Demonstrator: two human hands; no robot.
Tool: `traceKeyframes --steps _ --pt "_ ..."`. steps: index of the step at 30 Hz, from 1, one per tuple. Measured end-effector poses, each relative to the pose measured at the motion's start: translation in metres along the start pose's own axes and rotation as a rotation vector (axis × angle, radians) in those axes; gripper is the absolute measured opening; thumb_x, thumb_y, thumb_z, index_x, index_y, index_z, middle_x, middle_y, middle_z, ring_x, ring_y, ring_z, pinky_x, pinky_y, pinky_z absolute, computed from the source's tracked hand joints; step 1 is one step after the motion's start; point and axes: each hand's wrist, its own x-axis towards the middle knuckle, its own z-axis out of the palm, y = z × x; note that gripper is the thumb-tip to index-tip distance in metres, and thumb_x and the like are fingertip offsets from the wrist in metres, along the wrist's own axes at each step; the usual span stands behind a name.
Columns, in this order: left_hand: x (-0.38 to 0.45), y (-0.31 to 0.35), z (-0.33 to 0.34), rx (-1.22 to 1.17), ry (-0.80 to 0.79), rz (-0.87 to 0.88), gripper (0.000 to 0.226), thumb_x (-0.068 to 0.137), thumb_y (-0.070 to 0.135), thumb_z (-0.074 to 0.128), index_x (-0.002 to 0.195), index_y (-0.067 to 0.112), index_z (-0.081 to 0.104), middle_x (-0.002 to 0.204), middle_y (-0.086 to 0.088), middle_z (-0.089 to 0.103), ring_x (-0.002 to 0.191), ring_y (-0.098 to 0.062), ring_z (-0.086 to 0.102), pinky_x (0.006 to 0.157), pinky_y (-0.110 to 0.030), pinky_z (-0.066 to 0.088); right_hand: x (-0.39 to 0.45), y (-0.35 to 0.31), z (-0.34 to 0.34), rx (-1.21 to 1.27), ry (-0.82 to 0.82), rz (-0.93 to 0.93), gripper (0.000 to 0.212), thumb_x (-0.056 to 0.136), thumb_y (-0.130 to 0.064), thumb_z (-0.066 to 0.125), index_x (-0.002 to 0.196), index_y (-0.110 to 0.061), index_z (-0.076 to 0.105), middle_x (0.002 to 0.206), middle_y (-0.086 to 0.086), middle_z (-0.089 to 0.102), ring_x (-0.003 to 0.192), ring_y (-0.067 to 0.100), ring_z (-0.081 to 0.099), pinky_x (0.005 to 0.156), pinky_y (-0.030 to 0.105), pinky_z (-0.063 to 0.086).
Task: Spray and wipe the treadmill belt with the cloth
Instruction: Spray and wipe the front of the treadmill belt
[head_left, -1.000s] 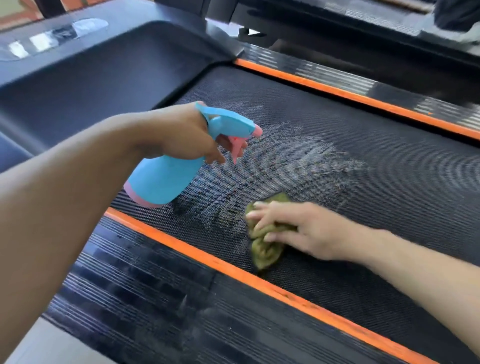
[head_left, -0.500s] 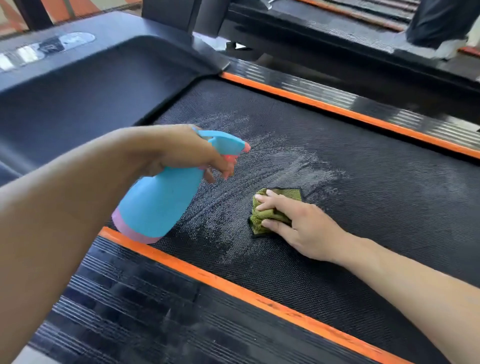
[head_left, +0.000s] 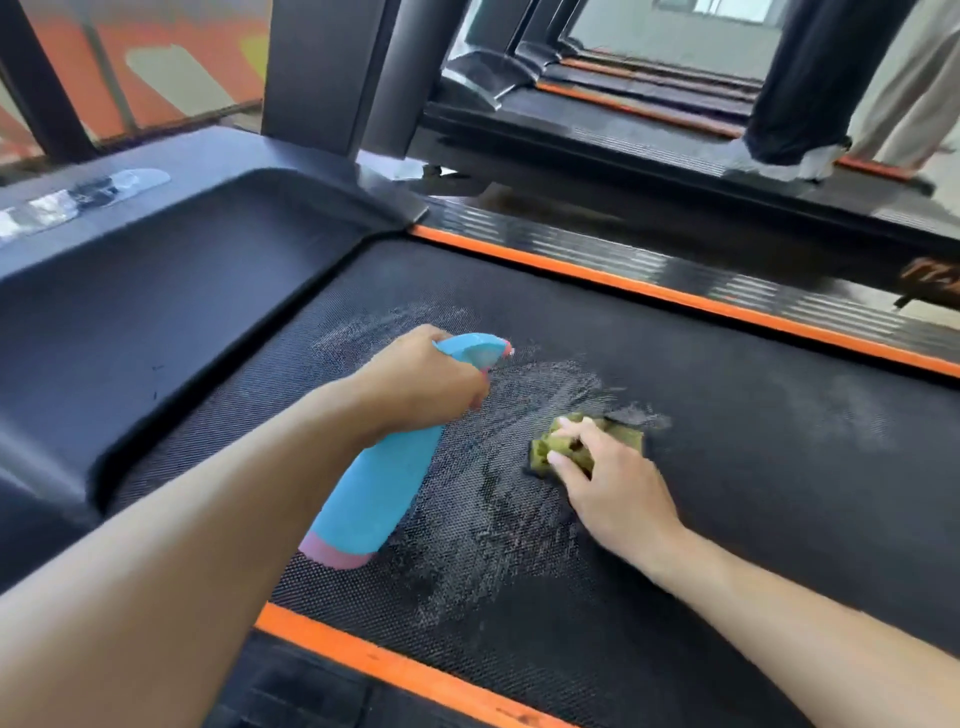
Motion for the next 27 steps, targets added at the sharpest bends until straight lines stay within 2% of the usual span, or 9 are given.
traceKeyframes --steps 3,6,10,12,16,20,22,25,27 --pt "0.010 0.003 0.011 -0.040 0.115 -0.069 0.040 0.068 0.039 0.069 0.103 0.020 0.074 0.093 0.000 0.077 0.089 -0.022 0.072 0.075 -0.032 0.053 -0.024 -0.013 0.011 0.076 -0.090 -0.235 0.025 0.092 -0.046 0.055 0.116 -0.041 0.051 0.139 -0.028 0.048 0.139 -0.003 0.032 0.104 0.032 0.041" --pt "0.015 0.002 0.013 -0.037 0.178 -0.102 0.036 0.077 0.041 0.072 0.106 0.020 0.071 0.098 -0.002 0.076 0.089 -0.024 0.070 0.066 -0.031 0.046 -0.015 -0.003 -0.002 0.040 -0.098 -0.320 0.025 0.093 -0.050 0.053 0.116 -0.041 0.053 0.139 -0.032 0.046 0.138 -0.008 0.029 0.110 0.030 0.036" --pt "0.020 -0.004 0.003 -0.029 0.243 -0.101 0.026 0.080 0.039 0.069 0.093 0.017 0.076 0.091 -0.003 0.075 0.077 -0.023 0.065 0.060 -0.030 0.043 0.026 0.032 -0.022 -0.007 -0.053 -0.041 0.031 0.092 -0.058 0.046 0.120 -0.045 0.052 0.138 -0.019 0.052 0.125 0.016 0.052 0.099 0.037 0.042" --pt "0.019 -0.004 0.000 -0.024 0.247 -0.133 0.038 0.077 0.046 0.070 0.098 0.015 0.076 0.087 0.000 0.074 0.080 -0.024 0.066 0.063 -0.031 0.045 0.044 0.049 -0.026 -0.002 0.017 0.070 0.032 0.092 -0.058 0.045 0.120 -0.042 0.052 0.130 -0.010 0.060 0.113 0.024 0.058 0.093 0.038 0.046" --pt "0.021 -0.009 -0.003 -0.064 0.203 -0.140 0.072 0.051 0.067 0.061 0.108 0.024 0.074 0.094 -0.002 0.078 0.093 -0.028 0.073 0.086 -0.039 0.058 0.066 0.054 -0.023 -0.005 0.071 0.147 0.033 0.097 -0.050 0.044 0.123 -0.032 0.054 0.128 -0.003 0.057 0.115 0.027 0.054 0.090 0.038 0.042" --pt "0.024 -0.012 -0.009 0.001 0.239 -0.121 0.051 0.061 0.060 0.058 0.094 0.026 0.076 0.093 0.004 0.078 0.090 -0.026 0.072 0.082 -0.036 0.055 0.096 0.014 -0.004 0.122 0.121 0.174 0.026 0.097 -0.044 0.044 0.111 -0.026 0.056 0.120 -0.001 0.055 0.106 0.023 0.053 0.084 0.035 0.040" --pt "0.025 -0.011 -0.010 0.021 0.239 -0.121 0.051 0.060 0.062 0.057 0.091 0.026 0.076 0.091 0.002 0.077 0.090 -0.027 0.071 0.085 -0.039 0.056 0.099 -0.026 0.010 0.174 0.014 0.064 0.024 0.097 -0.043 0.045 0.111 -0.027 0.057 0.121 0.000 0.057 0.104 0.022 0.055 0.083 0.034 0.041" --pt "0.026 -0.010 -0.012 0.031 0.223 -0.135 0.057 0.055 0.064 0.059 0.092 0.025 0.075 0.089 -0.001 0.075 0.082 -0.027 0.068 0.083 -0.040 0.056 0.086 -0.082 0.027 0.119 -0.269 -0.294 0.034 0.099 -0.038 0.048 0.131 -0.027 0.051 0.149 0.002 0.043 0.134 0.025 0.041 0.108 0.039 0.034" --pt "0.026 -0.008 -0.014 0.021 0.205 -0.149 0.055 0.052 0.057 0.063 0.093 0.023 0.076 0.088 -0.001 0.077 0.080 -0.025 0.071 0.080 -0.039 0.058 0.098 -0.082 0.029 0.059 -0.352 -0.404 0.038 0.099 -0.041 0.048 0.136 -0.029 0.047 0.155 0.001 0.034 0.140 0.022 0.034 0.114 0.040 0.028"
